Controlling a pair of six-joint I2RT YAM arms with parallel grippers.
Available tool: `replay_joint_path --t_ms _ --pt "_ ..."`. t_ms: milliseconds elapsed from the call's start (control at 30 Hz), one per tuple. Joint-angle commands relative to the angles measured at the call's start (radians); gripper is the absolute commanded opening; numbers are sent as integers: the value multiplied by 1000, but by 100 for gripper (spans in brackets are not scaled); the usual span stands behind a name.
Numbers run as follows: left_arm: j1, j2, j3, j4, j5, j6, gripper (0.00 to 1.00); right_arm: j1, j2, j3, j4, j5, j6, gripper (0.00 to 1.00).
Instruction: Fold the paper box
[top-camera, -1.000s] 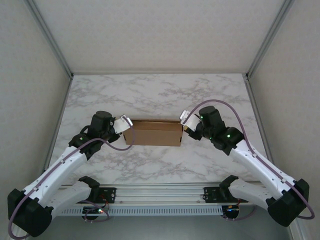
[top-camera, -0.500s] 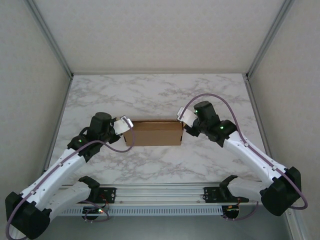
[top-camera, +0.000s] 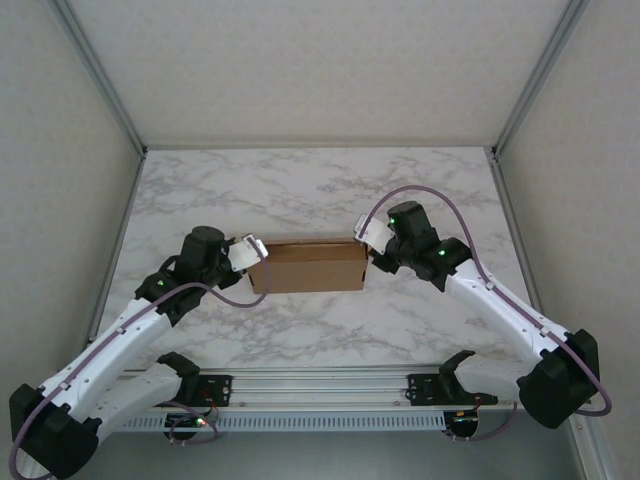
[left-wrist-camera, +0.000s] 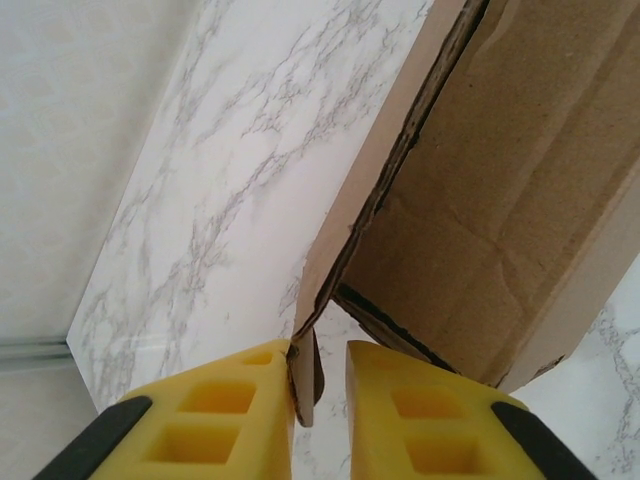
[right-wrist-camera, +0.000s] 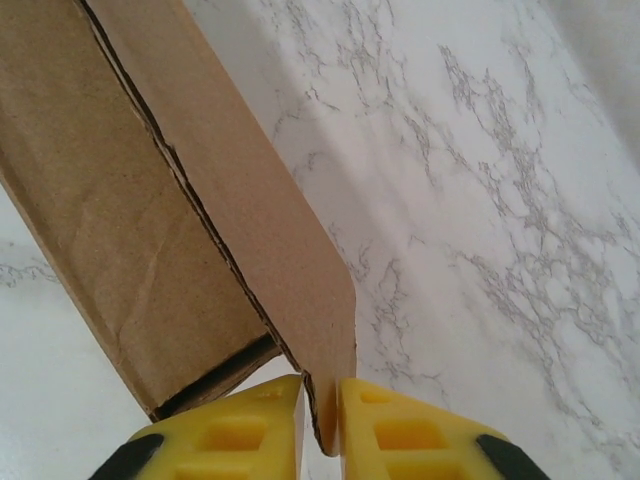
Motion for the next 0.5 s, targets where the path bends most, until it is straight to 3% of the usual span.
replay_joint_path --t_ms 0,67,200,467 --pt "-11 -7 13 -36 22 -7 18 -5 13 11 -1 -35 14 8" --pt "-11 -12 18 -44 38 -17 14 -4 21 31 -19 -44 18 0" --pt "-11 -17 30 -49 81 -55 7 -4 33 70 -56 -99 40 0" --pt "-11 -17 82 -48 198 -208 6 -3 45 140 -124 -149 140 0"
